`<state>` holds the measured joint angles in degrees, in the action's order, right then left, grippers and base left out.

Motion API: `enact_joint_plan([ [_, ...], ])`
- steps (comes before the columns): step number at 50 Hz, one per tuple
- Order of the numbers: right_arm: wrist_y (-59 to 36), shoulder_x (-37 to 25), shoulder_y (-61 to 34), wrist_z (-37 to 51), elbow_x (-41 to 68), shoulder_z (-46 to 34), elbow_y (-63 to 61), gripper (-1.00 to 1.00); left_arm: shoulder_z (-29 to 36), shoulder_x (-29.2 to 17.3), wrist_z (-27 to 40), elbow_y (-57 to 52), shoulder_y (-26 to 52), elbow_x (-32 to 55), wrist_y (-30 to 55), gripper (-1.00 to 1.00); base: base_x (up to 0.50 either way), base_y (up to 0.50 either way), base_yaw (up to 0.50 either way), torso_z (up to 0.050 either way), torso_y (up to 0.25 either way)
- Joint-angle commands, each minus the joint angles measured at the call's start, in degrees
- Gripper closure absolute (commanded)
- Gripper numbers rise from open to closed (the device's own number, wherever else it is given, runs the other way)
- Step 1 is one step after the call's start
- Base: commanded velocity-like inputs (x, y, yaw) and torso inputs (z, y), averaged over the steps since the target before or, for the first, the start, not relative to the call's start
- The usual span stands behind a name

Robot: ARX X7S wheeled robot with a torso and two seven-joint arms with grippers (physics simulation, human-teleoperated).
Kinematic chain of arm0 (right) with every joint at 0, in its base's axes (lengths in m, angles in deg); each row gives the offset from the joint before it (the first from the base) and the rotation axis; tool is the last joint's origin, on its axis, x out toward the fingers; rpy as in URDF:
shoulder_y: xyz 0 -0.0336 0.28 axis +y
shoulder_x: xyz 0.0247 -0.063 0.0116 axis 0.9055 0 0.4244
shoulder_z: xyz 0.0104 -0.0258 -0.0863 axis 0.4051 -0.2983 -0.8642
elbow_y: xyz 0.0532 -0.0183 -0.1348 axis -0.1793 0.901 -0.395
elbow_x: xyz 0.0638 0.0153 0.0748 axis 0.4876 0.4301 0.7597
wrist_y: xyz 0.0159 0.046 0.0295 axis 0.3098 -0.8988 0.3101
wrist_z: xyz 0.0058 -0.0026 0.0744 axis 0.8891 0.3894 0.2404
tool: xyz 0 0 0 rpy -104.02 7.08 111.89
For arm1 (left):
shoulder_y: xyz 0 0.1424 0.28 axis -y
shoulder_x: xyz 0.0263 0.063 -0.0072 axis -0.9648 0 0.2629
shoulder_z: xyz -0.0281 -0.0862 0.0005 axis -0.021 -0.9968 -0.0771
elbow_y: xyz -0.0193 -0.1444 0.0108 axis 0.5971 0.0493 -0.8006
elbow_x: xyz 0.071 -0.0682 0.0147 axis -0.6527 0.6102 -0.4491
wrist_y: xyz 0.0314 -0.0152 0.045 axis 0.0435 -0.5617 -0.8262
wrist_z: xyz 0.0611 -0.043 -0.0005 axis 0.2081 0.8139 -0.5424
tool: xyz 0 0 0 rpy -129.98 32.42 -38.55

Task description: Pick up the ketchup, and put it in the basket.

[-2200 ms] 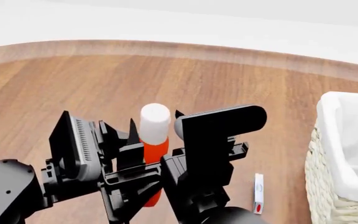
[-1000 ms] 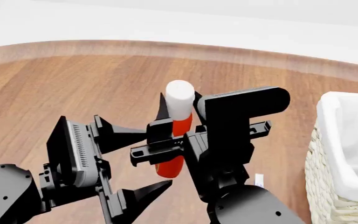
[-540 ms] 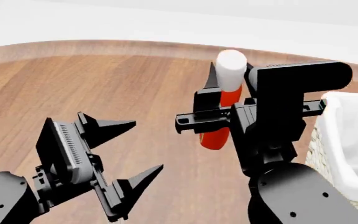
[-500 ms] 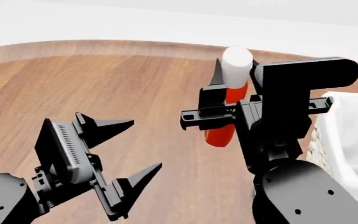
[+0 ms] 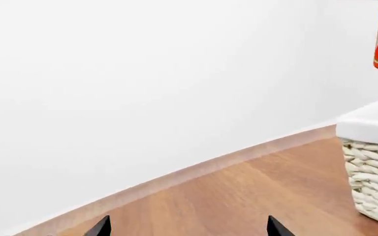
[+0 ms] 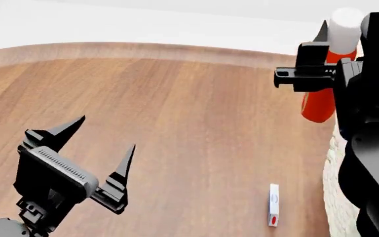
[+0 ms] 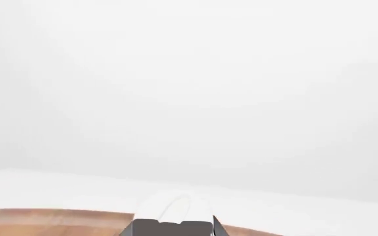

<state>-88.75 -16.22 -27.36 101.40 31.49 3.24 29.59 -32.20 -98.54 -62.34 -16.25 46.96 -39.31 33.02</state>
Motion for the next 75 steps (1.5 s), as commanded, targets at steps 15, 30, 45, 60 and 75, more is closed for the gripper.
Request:
enact_joint_plan([
  [15,-5.07,-8.59,-8.52,-0.69,-5.88,4.12,7.18,1.0,-4.36,0.43,12.37,-12.04,-6.84,-5.62,1.87,-1.0,0.0,0.0,0.0,0.0,0.0],
  [30,1.71,-5.63,-10.83,-4.96,-11.3,-0.19,21.42,1.0,-5.27,0.59,12.73,-18.13,-8.19,-1.72,6.67,-1.0,0.0,0.0,0.0,0.0,0.001],
  [45,10.08,-2.01,-9.52,-5.95,-14.64,-1.54,32.73,1.0,-5.45,0.51,12.47,-19.53,-10.0,0.62,5.98,-1.0,0.0,0.0,0.0,0.0,0.0],
  [60,20.46,2.4,-14.68,-9.62,-17.97,-2.64,51.53,1.0,-4.7,0.05,12.09,-19.48,-10.84,1.18,5.51,-1.0,0.0,0.0,0.0,0.0,0.001],
  [75,28.79,6.11,-16.4,-12.47,-19.63,-3.35,64.03,1.0,-4.37,-0.34,12.08,-19.59,-11.79,1.69,4.38,-1.0,0.0,0.0,0.0,0.001,0.001],
])
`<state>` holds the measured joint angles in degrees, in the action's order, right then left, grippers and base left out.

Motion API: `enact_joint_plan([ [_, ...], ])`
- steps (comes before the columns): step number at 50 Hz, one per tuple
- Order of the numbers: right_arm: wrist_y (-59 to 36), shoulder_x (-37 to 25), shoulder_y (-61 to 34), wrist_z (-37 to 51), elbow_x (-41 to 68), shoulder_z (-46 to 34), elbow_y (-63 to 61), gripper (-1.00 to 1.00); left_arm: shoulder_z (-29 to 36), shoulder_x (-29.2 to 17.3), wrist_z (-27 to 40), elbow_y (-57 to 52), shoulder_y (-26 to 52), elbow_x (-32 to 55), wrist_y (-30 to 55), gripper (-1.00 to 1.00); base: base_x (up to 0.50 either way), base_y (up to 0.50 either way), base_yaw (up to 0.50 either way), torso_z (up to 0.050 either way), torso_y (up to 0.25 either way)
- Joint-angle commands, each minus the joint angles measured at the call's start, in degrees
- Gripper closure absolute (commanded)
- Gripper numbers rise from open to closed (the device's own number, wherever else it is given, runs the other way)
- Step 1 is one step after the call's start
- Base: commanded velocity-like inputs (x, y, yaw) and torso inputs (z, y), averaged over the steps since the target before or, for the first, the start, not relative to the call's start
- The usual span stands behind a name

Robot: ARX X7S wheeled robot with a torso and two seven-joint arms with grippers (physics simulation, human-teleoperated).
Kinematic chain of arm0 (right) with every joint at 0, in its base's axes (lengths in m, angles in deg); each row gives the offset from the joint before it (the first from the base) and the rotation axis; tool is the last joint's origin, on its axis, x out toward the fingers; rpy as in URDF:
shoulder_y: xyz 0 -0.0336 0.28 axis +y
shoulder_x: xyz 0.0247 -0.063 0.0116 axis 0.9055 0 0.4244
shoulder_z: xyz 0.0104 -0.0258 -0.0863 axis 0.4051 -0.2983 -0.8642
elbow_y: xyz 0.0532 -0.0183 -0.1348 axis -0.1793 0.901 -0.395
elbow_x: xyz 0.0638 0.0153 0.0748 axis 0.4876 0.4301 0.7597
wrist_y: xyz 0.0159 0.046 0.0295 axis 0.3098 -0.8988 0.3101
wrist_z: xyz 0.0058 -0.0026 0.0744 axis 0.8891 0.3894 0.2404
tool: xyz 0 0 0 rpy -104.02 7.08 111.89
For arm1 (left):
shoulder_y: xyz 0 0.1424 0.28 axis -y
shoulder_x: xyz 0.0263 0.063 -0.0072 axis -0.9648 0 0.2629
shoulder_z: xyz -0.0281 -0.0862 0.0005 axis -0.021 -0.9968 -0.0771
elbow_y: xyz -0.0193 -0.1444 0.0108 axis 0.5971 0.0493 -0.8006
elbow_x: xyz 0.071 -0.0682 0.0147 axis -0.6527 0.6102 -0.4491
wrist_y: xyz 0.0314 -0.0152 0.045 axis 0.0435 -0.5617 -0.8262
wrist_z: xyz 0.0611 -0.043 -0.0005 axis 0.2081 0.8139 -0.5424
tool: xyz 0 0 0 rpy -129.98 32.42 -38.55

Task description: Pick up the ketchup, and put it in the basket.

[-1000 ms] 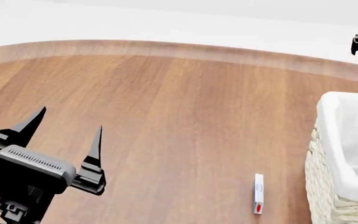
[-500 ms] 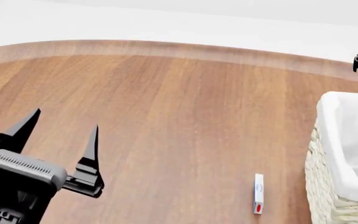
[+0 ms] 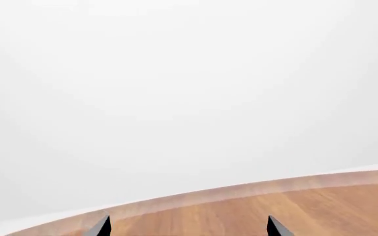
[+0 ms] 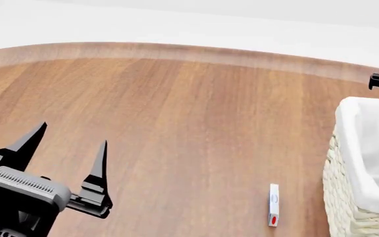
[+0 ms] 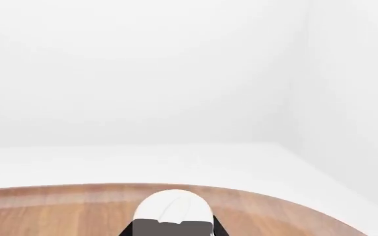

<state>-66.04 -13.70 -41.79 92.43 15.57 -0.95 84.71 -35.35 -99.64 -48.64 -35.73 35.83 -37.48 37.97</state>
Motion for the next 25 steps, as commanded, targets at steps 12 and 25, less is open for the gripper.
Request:
enact_joint_plan([
  [12,9.64,5.11,-2.03,-4.19,-3.74,1.24,13.8,1.0,-0.95,0.65,-1.21,0.06,-1.0,-0.17,-1.27,-1.0,0.0,0.0,0.0,0.0,0.0],
  [25,9.22,4.89,2.44,-2.88,-2.41,2.35,10.27,1.0,-0.9,0.39,-0.98,0.75,-1.29,0.08,-2.16,-1.0,0.0,0.0,0.0,0.0,0.001],
])
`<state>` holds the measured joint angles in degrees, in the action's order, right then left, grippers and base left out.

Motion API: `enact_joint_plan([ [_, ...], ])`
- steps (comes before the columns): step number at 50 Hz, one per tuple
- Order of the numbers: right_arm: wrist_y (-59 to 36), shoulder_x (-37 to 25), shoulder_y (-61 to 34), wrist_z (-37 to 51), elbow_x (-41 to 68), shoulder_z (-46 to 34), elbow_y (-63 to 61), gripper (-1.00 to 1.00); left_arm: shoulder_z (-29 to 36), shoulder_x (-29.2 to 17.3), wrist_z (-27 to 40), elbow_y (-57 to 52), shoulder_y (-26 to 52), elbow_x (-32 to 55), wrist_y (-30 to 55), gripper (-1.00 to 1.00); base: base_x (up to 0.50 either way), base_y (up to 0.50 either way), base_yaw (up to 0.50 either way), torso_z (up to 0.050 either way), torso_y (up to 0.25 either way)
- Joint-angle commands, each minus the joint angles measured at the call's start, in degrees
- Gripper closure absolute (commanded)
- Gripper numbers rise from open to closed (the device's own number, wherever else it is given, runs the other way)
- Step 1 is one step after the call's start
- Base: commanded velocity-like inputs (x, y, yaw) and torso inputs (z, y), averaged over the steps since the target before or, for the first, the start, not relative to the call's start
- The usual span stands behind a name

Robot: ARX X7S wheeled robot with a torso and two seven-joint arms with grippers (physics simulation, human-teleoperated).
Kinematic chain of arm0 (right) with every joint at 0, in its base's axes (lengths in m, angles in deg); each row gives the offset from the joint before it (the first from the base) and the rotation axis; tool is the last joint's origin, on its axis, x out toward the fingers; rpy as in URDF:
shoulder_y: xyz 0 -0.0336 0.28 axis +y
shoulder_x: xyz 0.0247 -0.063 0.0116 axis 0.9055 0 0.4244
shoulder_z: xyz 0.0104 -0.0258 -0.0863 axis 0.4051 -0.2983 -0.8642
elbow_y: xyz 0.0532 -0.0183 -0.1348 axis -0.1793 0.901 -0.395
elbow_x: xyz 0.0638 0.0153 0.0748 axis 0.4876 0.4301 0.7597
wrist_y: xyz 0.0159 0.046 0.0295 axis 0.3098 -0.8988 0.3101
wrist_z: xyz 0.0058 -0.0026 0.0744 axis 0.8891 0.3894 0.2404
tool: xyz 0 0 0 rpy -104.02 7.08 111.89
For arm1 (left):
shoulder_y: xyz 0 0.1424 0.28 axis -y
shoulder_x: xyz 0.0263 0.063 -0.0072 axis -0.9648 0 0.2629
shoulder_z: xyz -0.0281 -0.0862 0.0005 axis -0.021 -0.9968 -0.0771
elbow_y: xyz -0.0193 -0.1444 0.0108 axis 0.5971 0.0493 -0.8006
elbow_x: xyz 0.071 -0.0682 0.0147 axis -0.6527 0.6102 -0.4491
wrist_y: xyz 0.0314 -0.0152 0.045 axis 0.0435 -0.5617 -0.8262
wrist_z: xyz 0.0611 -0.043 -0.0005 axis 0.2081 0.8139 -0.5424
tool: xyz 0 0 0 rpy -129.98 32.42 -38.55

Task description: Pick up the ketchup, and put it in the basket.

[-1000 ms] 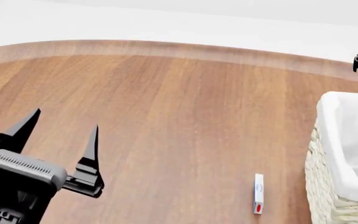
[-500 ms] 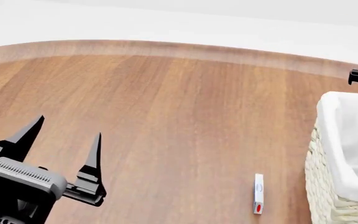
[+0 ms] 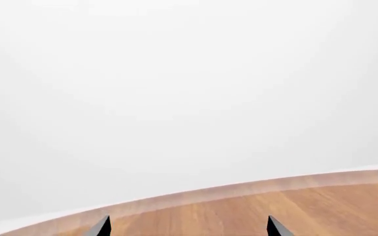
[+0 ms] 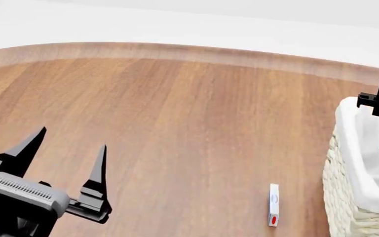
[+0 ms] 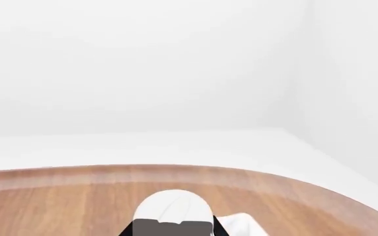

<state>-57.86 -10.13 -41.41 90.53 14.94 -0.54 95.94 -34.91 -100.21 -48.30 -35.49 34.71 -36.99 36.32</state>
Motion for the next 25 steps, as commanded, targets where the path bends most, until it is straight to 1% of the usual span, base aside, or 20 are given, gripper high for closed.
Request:
enact_joint_plan([
  [1,1.15,1.32,2.22,-0.96,-1.76,1.98,-0.96,1.0,-1.33,0.95,-1.32,0.49,-0.19,-0.32,-0.49,-1.0,0.0,0.0,0.0,0.0,0.0],
  [11,1.35,1.3,4.41,-0.74,-1.04,2.62,-1.59,1.0,-1.13,0.71,-1.05,0.25,-0.48,-0.17,-0.51,-1.0,0.0,0.0,0.0,0.0,0.0],
  [25,3.06,1.53,5.18,-1.23,-0.61,3.35,1.24,1.0,-0.72,0.72,-1.0,1.63,-0.54,-0.09,-1.55,-1.0,0.0,0.0,0.0,0.0,0.001],
])
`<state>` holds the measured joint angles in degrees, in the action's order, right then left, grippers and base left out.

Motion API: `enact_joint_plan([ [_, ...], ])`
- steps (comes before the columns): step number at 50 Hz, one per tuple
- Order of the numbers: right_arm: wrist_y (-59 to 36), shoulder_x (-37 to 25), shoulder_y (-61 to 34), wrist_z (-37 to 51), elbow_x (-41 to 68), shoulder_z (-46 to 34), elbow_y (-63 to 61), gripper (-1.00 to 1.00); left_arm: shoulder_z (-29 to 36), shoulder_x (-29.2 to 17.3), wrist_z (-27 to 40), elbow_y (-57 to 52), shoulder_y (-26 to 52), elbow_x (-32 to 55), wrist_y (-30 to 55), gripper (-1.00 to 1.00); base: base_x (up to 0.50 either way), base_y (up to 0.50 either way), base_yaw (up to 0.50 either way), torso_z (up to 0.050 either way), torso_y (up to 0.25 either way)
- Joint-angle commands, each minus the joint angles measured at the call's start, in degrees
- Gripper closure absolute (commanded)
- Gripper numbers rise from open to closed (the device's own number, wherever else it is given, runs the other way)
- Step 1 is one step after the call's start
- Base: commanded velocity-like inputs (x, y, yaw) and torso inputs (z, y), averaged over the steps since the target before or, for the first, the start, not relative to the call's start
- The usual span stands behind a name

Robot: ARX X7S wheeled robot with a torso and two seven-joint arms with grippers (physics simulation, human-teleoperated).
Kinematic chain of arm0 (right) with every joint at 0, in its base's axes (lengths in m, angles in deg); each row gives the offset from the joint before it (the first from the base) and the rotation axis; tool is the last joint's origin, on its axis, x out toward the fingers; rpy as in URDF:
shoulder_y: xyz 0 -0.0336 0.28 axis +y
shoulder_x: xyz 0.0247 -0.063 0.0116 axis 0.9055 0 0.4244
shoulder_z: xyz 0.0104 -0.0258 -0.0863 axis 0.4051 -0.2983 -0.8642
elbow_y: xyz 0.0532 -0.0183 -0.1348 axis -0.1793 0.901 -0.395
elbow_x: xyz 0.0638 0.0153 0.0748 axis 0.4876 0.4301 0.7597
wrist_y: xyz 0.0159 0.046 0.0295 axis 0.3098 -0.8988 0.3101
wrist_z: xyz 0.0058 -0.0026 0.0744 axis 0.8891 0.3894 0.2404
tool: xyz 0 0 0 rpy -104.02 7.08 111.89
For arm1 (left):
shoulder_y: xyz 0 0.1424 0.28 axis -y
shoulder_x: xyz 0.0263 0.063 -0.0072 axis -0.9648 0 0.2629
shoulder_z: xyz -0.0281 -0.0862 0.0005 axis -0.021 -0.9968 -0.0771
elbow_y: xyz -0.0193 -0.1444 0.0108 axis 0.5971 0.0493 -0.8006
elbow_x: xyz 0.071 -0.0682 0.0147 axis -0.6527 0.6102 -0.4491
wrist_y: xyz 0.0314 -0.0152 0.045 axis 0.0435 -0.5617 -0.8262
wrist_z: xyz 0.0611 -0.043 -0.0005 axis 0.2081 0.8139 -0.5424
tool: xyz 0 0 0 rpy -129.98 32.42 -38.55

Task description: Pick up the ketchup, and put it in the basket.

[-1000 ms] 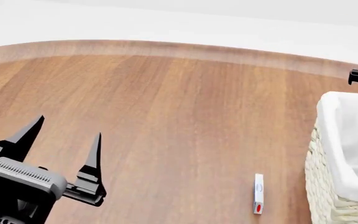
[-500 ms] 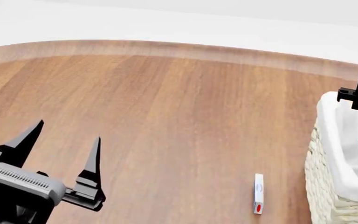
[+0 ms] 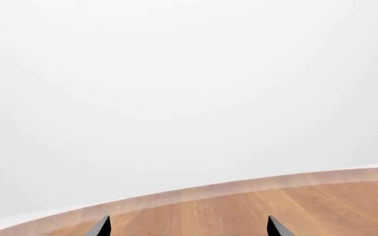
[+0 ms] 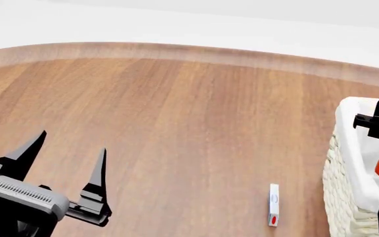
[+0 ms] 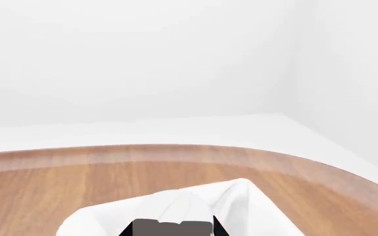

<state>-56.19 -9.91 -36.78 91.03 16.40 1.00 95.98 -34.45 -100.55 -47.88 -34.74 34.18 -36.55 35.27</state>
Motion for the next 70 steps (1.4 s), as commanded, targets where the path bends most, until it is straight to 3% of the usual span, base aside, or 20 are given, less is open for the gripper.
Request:
enact_joint_plan([
  [1,1.44,1.37,0.52,-1.86,-2.04,1.83,1.43,1.0,-1.17,1.04,-1.39,0.9,-0.01,-0.53,-0.52,-1.0,0.0,0.0,0.0,0.0,0.0],
  [27,3.3,2.28,-0.29,-3.49,-1.44,2.7,5.54,1.0,-0.69,0.57,-1.0,1.49,-0.31,-0.12,-1.06,-1.0,0.0,0.0,0.0,0.0,0.0],
  [28,3.12,2.18,-0.39,-3.47,-1.32,2.8,5.3,-1.0,-0.67,0.55,-0.96,1.51,-0.32,-0.12,-1.09,-1.0,0.0,0.0,0.0,0.0,0.0],
  [41,2.16,1.64,0.0,-3.23,-1.14,2.93,3.36,-1.0,-0.43,0.31,-0.68,1.38,-0.46,0.13,-1.13,-1.0,0.0,0.0,0.0,0.0,0.0],
  [51,-1.23,0.26,3.42,-1.92,-0.09,3.14,-5.19,-1.0,-0.52,0.23,-0.15,1.02,-0.42,0.42,-1.28,-1.0,0.0,0.0,0.0,0.0,0.0],
  [70,-3.49,-3.88,22.08,8.58,3.78,6.88,-40.7,-1.0,-0.84,-0.13,6.94,-3.89,-1.22,-5.93,-0.97,-1.0,0.0,0.0,0.0,0.0,0.0],
])
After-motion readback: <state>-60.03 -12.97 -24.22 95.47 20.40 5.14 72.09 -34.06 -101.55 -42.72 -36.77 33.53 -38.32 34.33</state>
